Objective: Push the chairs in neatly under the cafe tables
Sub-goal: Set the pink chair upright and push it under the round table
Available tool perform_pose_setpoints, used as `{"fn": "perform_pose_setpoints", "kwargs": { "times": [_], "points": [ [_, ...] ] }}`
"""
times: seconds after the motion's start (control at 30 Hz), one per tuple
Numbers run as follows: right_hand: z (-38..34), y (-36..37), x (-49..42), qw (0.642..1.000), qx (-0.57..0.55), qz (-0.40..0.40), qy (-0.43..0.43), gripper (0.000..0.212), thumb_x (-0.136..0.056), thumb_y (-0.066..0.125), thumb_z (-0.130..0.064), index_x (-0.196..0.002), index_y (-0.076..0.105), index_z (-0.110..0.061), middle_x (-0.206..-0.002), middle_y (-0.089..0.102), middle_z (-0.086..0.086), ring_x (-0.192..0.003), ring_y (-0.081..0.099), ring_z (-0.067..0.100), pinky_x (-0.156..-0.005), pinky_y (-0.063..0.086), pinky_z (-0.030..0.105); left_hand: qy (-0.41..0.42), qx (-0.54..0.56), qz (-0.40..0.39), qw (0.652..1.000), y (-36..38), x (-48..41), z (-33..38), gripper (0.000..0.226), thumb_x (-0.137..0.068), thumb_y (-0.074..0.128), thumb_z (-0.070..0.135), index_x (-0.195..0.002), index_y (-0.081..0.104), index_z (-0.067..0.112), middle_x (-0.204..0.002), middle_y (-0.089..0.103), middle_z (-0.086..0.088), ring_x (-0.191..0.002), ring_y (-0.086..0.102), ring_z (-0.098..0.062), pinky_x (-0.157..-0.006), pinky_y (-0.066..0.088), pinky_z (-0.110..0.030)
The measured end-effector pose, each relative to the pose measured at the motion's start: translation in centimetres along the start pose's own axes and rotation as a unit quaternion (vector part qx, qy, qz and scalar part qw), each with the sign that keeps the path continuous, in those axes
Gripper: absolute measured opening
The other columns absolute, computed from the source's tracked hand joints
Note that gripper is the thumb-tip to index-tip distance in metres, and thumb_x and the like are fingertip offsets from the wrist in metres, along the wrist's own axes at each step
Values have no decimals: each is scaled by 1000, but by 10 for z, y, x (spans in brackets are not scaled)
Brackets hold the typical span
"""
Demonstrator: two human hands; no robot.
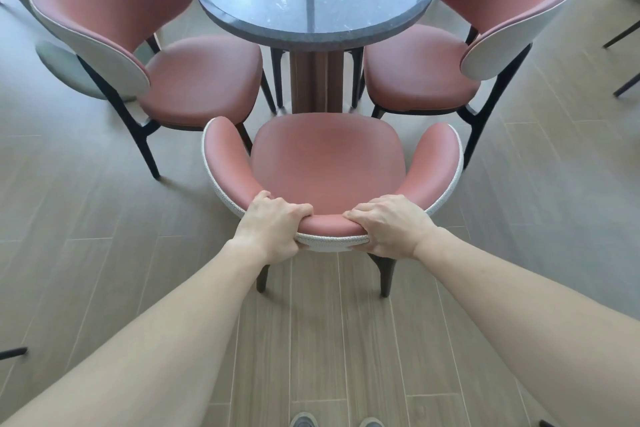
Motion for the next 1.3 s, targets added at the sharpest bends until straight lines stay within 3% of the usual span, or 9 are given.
{"fn": "perform_pose_setpoints", "kwargs": {
  "times": [0.23, 0.53, 0.7, 0.93, 1.1, 1.3],
  "points": [
    [-4, -1, -3, 1000, 2, -10, -24, 48, -101, 50, -61, -132, 61, -25, -121, 70, -7, -109, 68, 27, -84, 51, 38, -26, -2, 4, 1000, 4, 9, -2, 23, -92, 68, 43, -110, 63, 30, -92, 76, 3, -93, 69, -30, -106, 38, -38],
    [-2, 0, -10, 999, 0, -4, -45, 49, -102, 49, -61, -129, 61, -22, -119, 71, -3, -107, 69, 29, -82, 51, 39, -53, -10, 9, 998, 3, 11, -6, 19, -89, 74, 34, -99, 59, 27, -82, 73, 1, -86, 67, -33, -103, 40, -37],
    [1, -1, -7, 999, -4, 21, -41, 47, -100, 52, -60, -123, 63, -22, -116, 71, -4, -102, 69, 30, -72, 38, 35, -44, -17, 3, 999, 0, 7, -4, 27, -88, 75, 35, -109, 59, 28, -94, 77, 6, -93, 68, -28, -102, 38, -36],
    [6, 0, -7, 999, 24, 12, -43, 50, -101, 47, -63, -127, 60, -23, -120, 71, -7, -105, 69, 27, -80, 53, 39, -2, -11, 33, 999, -2, 2, -4, 39, -90, 69, 54, -121, 58, 33, -113, 74, 12, -105, 70, -20, -97, 40, -36],
    [36, -5, -18, 999, 8, 22, -28, 50, -97, 54, -62, -133, 62, -28, -123, 71, -9, -104, 70, 27, -76, 47, 36, 7, -36, 26, 999, -6, -27, -2, 47, -89, 67, 62, -125, 54, 34, -115, 72, 11, -108, 69, -22, -97, 42, -38],
    [63, -13, -57, 999, 8, 49, -16, 50, -92, 62, -63, -125, 67, -27, -113, 73, -7, -98, 71, 27, -71, 46, 36, -10, -36, 17, 999, -16, -69, -27, 56, -87, 70, 62, -135, 53, 39, -123, 74, 10, -115, 69, -25, -106, 41, -42]
  ]
}}
Point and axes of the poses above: each hand's wrist, its own x-axis away from the middle knuckle, its own y-axis out of the palm, z = x × y, the point moved 5 cm from there along -x, towards the middle knuckle
